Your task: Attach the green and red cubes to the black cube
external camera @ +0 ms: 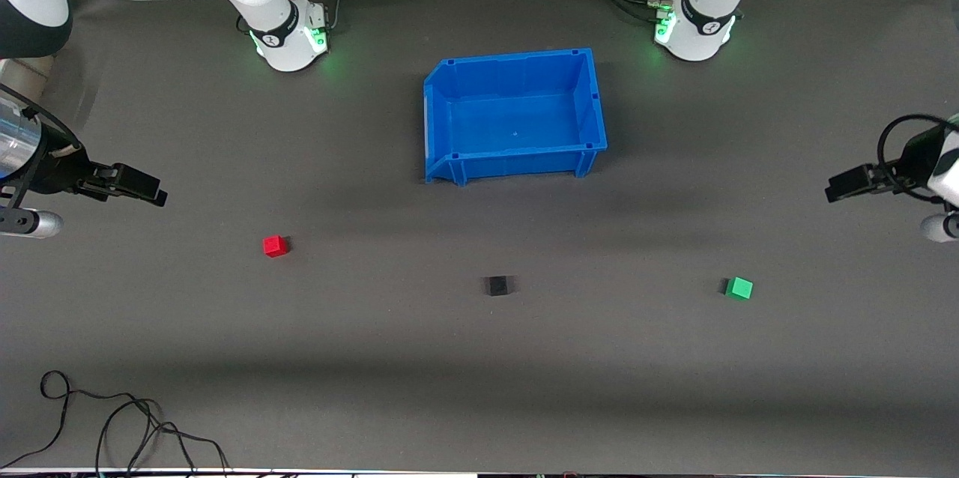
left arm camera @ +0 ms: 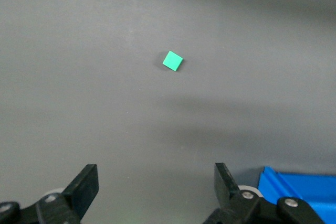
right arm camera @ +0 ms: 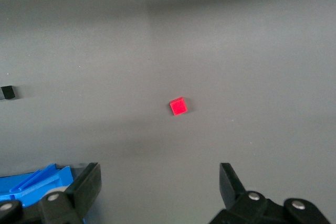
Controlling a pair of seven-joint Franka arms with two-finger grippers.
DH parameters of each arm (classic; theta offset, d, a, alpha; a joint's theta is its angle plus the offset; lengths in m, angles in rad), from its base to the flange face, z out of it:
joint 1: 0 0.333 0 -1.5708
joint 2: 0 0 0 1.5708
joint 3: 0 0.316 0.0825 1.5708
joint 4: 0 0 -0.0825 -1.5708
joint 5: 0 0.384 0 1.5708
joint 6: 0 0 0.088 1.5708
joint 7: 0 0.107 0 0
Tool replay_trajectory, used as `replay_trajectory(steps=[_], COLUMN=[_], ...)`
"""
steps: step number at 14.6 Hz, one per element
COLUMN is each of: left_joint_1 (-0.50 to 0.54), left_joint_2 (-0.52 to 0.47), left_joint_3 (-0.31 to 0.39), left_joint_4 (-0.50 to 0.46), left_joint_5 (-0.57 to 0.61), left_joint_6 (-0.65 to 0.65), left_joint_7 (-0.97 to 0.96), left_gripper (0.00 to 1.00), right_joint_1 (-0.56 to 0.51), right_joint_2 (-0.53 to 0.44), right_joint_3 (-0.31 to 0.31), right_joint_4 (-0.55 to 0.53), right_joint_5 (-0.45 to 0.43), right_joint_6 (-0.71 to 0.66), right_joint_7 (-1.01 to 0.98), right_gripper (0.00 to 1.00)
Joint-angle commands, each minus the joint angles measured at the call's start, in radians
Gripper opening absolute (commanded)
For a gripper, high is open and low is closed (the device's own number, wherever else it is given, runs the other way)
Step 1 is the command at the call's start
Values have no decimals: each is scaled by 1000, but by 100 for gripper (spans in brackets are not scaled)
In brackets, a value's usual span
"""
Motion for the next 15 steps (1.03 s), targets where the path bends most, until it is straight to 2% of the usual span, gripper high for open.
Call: replay_trajectory(steps=[1, 3, 6, 10, 13, 15], left_joint_1=[-2, 1, 21, 18, 17, 17], left_joint_2=[35, 75, 83, 149, 212, 273], left_joint_3=[3, 3, 6, 6, 5, 6], left_joint_4=[-26, -41, -118, -129, -128, -128], left_joint_5=[42, 60, 51, 48, 34, 19], left_joint_6=[28, 27, 151, 218, 275, 344], left_joint_7=[-154, -213, -378, -601, -808, -964], left_gripper=[99, 100, 99, 99, 99, 99], right_joint_1=[2, -10, -7, 4, 5, 5], right_joint_2=[7, 31, 103, 184, 194, 197], right_joint_3=[-5, -5, -5, -5, -3, -3], right_joint_4=[4, -14, -22, -45, -137, -224], right_joint_5=[-4, -4, -4, -4, -6, -6], right_joint_6=[-11, -11, 3, 55, 156, 277], right_joint_7=[-18, -21, -21, -23, -26, -67], right_gripper=[100, 100, 100, 100, 100, 100])
